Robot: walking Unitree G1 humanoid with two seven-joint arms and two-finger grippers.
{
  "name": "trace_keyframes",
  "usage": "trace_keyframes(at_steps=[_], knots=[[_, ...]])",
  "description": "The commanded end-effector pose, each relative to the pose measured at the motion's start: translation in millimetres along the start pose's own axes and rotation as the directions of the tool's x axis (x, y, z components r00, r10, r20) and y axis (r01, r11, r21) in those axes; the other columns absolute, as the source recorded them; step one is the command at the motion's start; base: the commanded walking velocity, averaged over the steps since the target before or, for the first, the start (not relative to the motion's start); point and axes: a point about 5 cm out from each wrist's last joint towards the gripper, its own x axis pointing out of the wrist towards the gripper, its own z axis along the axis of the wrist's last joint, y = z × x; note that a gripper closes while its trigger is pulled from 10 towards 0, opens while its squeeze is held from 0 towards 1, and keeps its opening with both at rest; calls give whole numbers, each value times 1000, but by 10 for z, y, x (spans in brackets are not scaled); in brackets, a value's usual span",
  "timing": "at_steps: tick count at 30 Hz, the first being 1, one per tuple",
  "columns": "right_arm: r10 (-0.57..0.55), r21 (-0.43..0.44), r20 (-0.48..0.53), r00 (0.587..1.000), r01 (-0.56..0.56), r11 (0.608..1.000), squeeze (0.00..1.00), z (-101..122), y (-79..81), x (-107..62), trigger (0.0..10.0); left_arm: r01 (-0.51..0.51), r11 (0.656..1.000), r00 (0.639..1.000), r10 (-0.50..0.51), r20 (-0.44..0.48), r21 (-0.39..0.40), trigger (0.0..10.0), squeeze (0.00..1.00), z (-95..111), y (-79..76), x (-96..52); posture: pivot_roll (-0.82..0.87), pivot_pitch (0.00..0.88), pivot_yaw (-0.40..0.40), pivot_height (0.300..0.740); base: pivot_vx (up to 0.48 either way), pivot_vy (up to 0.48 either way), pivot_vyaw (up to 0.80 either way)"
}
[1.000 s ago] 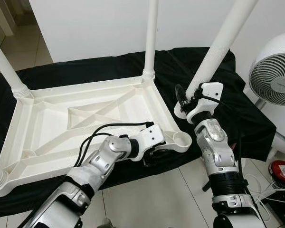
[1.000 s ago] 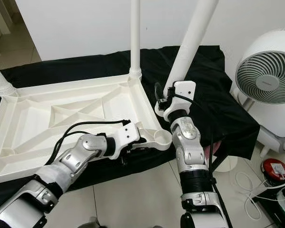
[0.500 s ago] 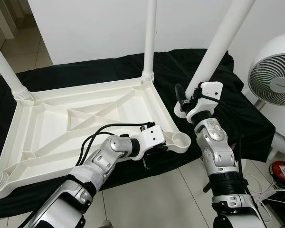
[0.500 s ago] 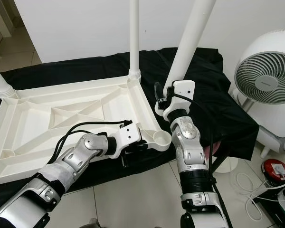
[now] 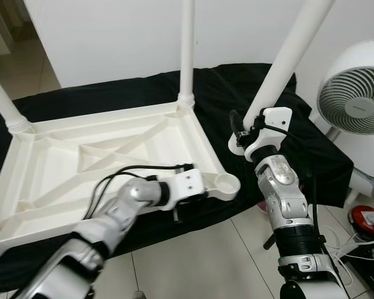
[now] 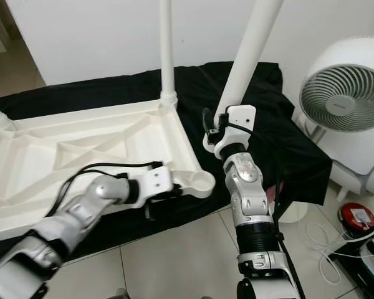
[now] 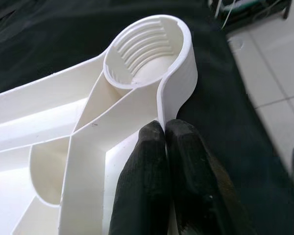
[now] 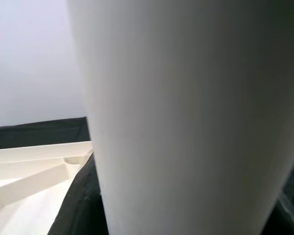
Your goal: Building children table
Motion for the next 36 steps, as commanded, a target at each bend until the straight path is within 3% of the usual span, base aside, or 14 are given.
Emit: trace_keyframes(at_steps=[1,5,6,7,8,13,14,16,17,23,24,27,33,36], knots=[[3,1,3,1000,-3,1000,0,8,15,6,10000,-14,1000,995,14,-100,-6,0,0,-195,-8,-103,-41,0,52,740,0,0,0],[6,5,0,1000,-6,1000,0,3,25,16,10000,7,1000,991,-4,-137,19,0,0,-282,37,-255,-29,2,51,740,0,0,0],[9,6,-1,1000,-9,1000,0,1,31,21,10000,6,1000,990,-3,-140,20,1176,0,-291,57,-279,-27,3,48,740,0,0,0],[11,7,-1,1000,-11,1000,0,0,36,23,10000,4,1000,990,-1,-139,19,1176,0,-291,69,-285,-27,3,48,740,0,0,0],[15,8,-2,1000,-15,1000,0,-3,45,30,10000,12,1000,992,-9,-128,26,10000,0,-267,71,-277,-26,2,43,740,0,0,0],[29,12,-8,1000,-29,1000,0,-9,66,47,10000,62,998,995,-60,-77,32,10000,0,-167,39,-237,-33,0,35,740,0,0,0],[39,11,-12,999,-38,999,0,-13,77,48,10000,78,997,995,-76,-56,24,10000,886,-129,35,-231,-37,0,29,740,0,0,0],[46,10,-14,999,-45,999,0,-17,84,48,10000,87,996,995,-86,-43,19,10000,886,-106,34,-229,-37,0,29,740,0,0,0],[51,10,-19,999,-50,999,0,-24,91,49,10000,102,995,995,-102,-15,6,10000,1000,-57,43,-228,-42,0,21,740,0,0,0],[78,2,-35,996,-78,997,0,-47,155,53,10000,90,992,989,-80,123,-83,10000,894,214,170,-204,-47,0,14,740,0,0,0],[89,2,-36,995,-89,996,0,-50,180,54,10000,64,994,987,-49,153,-93,10000,0,274,212,-203,-56,0,17,740,0,0,0],[121,22,-39,992,-120,992,0,-77,288,36,10000,-35,993,972,60,229,-112,10000,0,399,270,-222,-56,0,11,740,0,0,0],[161,36,-37,986,-160,987,0,-143,376,-21,10000,-164,968,953,205,224,-190,10000,0,337,359,-288,-56,0,4,740,0,0,0],[150,65,-33,988,-148,987,0,-189,399,-66,10000,-284,889,902,375,214,-359,10000,0,309,469,-329,-56,0,2,740,0,0,0]])
